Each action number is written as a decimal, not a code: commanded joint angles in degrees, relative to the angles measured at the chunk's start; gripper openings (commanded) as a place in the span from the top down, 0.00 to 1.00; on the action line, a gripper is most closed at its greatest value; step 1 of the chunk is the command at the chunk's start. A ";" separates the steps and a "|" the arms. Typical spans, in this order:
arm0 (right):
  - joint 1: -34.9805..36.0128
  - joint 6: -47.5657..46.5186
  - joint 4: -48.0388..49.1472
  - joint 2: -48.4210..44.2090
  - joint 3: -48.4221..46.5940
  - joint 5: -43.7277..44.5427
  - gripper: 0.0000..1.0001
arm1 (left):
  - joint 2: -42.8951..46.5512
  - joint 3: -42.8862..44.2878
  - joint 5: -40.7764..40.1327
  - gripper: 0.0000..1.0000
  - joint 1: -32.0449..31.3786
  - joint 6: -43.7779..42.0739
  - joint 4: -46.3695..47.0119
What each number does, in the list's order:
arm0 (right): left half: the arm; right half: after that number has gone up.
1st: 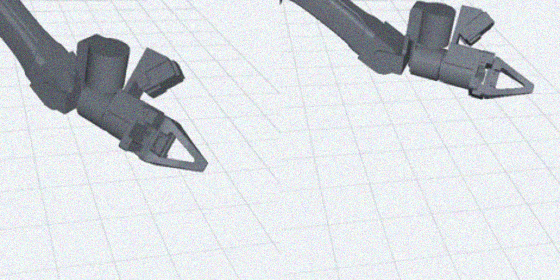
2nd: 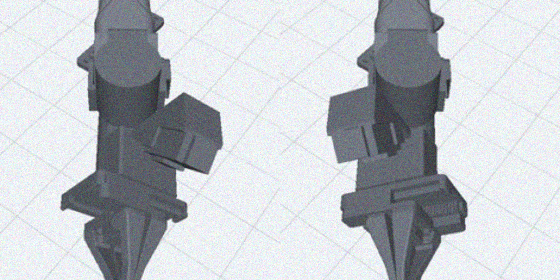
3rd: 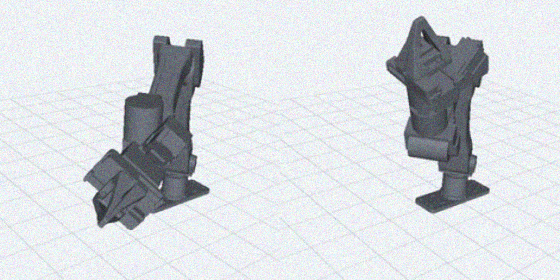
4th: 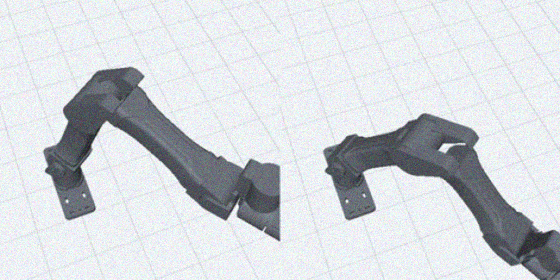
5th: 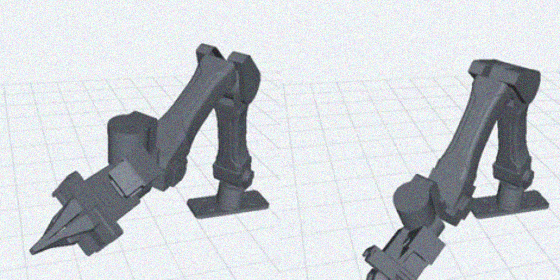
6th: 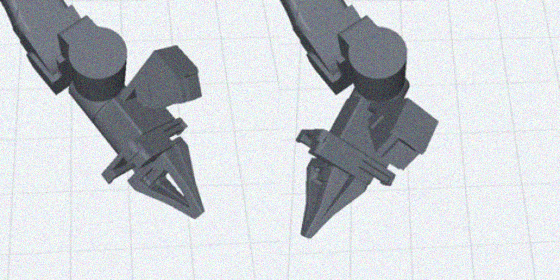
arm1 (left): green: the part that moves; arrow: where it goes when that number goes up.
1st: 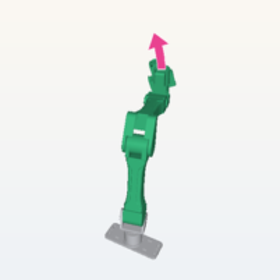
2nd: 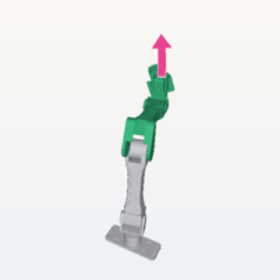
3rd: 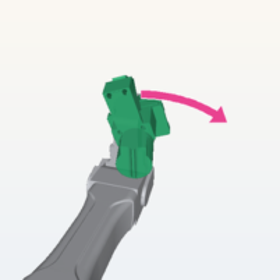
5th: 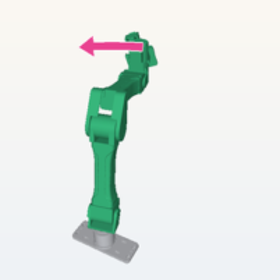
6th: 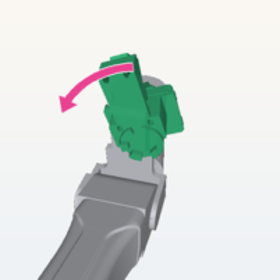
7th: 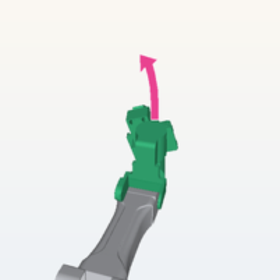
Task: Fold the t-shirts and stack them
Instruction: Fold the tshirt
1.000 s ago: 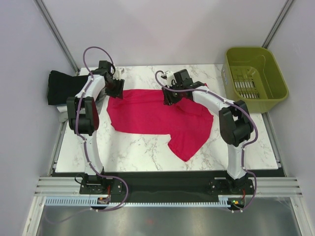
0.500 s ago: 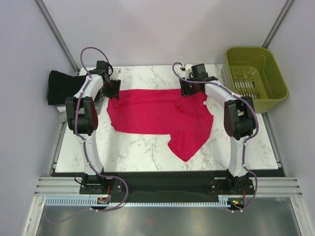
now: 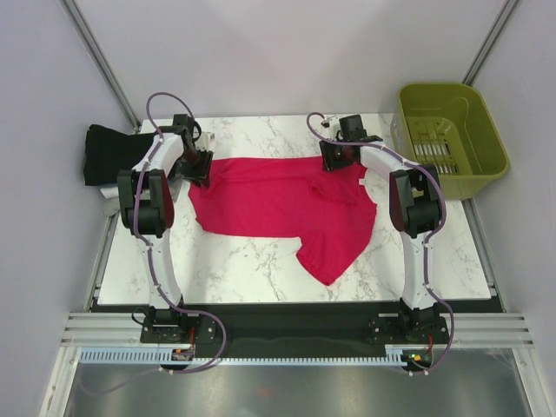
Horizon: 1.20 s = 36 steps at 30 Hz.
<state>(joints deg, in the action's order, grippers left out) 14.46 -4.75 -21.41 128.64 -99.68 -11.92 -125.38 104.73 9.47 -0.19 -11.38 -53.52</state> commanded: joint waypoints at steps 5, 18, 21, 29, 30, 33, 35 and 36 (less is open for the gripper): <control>-0.13 -0.69 2.34 0.30 -2.01 0.76 0.48 | -2.50 1.00 3.00 0.60 0.10 -0.05 -3.26; -0.13 -2.36 2.51 1.09 -1.75 3.92 0.48 | -3.38 0.48 2.04 0.98 0.10 -0.05 -3.35; -0.13 -2.80 2.60 0.91 -1.31 5.50 0.48 | -3.47 1.09 1.34 0.98 0.10 -1.36 -3.35; -0.92 -4.74 2.42 1.26 -0.17 9.02 0.47 | -2.67 12.68 -5.69 0.98 0.10 -7.78 -3.09; -0.92 -4.74 2.51 1.35 -0.08 9.02 0.47 | -2.59 14.43 -6.13 0.98 0.10 -8.48 -3.17; -0.92 -4.65 2.42 1.44 0.10 9.02 0.47 | -2.06 16.64 -8.32 0.98 0.01 -11.47 -2.91; -0.92 -4.56 2.42 1.35 0.27 9.02 0.47 | -1.62 17.17 -9.30 0.98 -0.08 -12.44 -3.08; -0.92 -4.56 2.42 1.26 0.27 9.11 0.47 | -1.36 17.09 -9.30 0.98 -0.08 -12.70 -3.69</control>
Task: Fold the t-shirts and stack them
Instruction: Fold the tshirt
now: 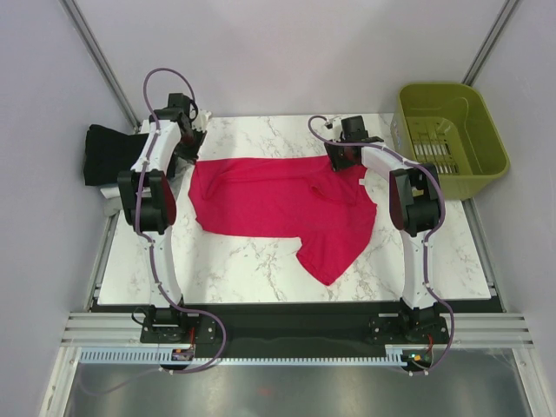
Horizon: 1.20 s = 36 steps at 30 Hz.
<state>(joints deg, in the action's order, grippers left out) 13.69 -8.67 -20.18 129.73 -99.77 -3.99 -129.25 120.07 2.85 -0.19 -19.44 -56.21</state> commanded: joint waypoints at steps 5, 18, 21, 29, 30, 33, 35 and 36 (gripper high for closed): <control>-0.16 -0.83 1.20 -0.09 0.36 1.09 0.46 | -0.63 2.88 3.19 0.61 0.10 -0.61 -14.15; 0.02 -0.65 0.94 -1.32 1.42 0.56 0.46 | -6.89 6.31 18.33 0.56 4.67 8.02 -15.87; 0.02 -0.91 0.94 -1.76 1.59 0.74 0.46 | -8.12 6.67 18.94 0.58 4.76 8.02 -15.78; 0.28 -1.53 0.76 -2.73 2.73 1.53 0.46 | -10.84 6.49 19.82 0.64 4.93 7.67 -15.95; 0.28 -1.62 0.76 -2.82 2.82 1.61 0.46 | -11.02 6.58 19.74 0.65 4.93 7.66 -15.95; 0.28 -1.70 0.76 -2.73 2.73 1.70 0.46 | -11.11 6.58 19.65 0.66 4.84 7.49 -16.04; 0.28 -1.70 0.67 -2.56 2.65 1.70 0.46 | -11.02 6.49 19.47 0.66 5.02 7.49 -16.22; 0.28 -1.53 0.76 -2.47 2.47 1.62 0.46 | -11.11 6.49 19.47 0.67 5.11 7.49 -16.13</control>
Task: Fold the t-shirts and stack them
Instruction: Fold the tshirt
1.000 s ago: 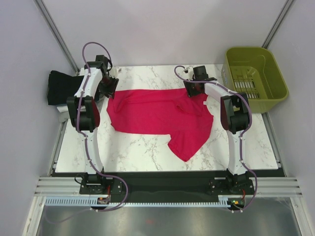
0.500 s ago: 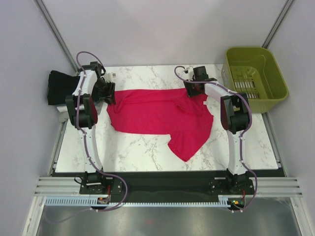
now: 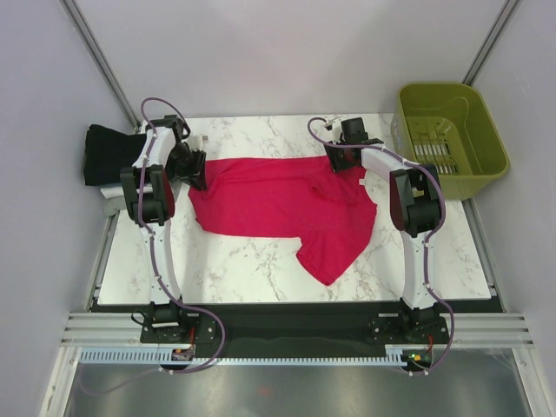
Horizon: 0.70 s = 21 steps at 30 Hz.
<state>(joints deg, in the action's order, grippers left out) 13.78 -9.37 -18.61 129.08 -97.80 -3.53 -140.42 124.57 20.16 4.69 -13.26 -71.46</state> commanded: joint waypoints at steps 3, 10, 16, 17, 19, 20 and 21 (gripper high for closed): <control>0.37 -0.74 -0.90 -1.55 0.24 1.07 0.46 | -0.20 1.81 1.90 0.67 0.32 1.30 -0.96; 0.63 -0.92 -0.90 -1.55 0.24 1.24 0.46 | -1.52 1.73 1.63 0.69 0.41 1.30 -0.79; 0.63 -1.18 -0.90 -1.90 0.68 1.42 0.46 | -2.23 1.90 1.63 0.78 0.59 1.48 -0.78; 0.63 -1.18 -0.90 -1.99 0.77 1.42 0.46 | -2.05 1.99 1.63 0.80 0.59 1.48 -0.61; 0.63 -1.36 -0.90 -2.07 0.77 1.60 0.45 | -1.79 2.08 1.46 0.86 0.59 1.57 -0.52; 0.63 -1.36 -0.90 -2.07 0.85 1.68 0.46 | -1.61 2.08 1.37 0.87 0.50 1.65 -0.43; 0.72 -1.36 -0.90 -2.07 0.94 1.68 0.46 | -1.26 2.16 1.20 0.90 0.58 1.48 -0.35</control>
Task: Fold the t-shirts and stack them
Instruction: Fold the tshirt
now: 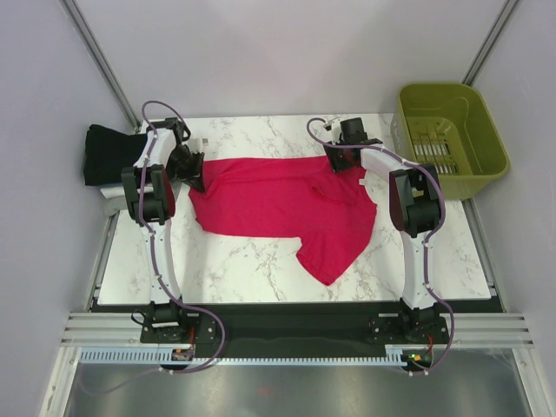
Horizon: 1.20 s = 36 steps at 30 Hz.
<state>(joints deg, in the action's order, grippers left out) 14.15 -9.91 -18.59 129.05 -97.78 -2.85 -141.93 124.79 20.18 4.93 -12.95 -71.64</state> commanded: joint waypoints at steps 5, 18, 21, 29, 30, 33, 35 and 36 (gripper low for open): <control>0.53 -0.90 -0.83 -1.79 0.92 0.83 0.45 | 0.60 2.91 0.65 0.98 0.61 1.26 -0.08; 0.79 -1.51 -0.83 -1.26 1.89 0.83 0.45 | 8.16 3.27 -7.44 0.98 1.40 -1.90 6.42; 0.79 -1.69 -0.75 -1.26 2.06 1.01 0.45 | 8.16 2.12 -8.58 0.98 1.31 -1.99 6.60; 0.88 -1.78 -0.75 -2.05 2.06 1.44 0.45 | 7.63 4.66 -9.64 0.78 1.22 -3.13 5.28; 0.88 -1.78 -0.75 -2.23 2.06 1.53 0.45 | 7.89 5.19 -9.99 0.68 1.22 -3.05 5.37; 0.79 -1.60 -0.75 -2.93 2.50 1.62 0.45 | 10.52 5.81 -9.90 0.56 1.22 -2.26 8.69; 0.79 -1.34 -0.83 -3.81 2.77 1.53 0.45 | 12.20 5.81 -9.12 0.48 0.79 -2.25 10.54; 0.79 -1.25 -0.83 -3.98 2.85 1.62 0.45 | 12.38 5.81 -8.85 0.44 0.18 -2.43 11.77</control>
<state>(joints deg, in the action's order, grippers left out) 14.59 -10.81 -17.65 127.90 -95.92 -2.20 -135.50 127.81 10.98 5.87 -14.46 -64.62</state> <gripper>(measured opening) 0.548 0.516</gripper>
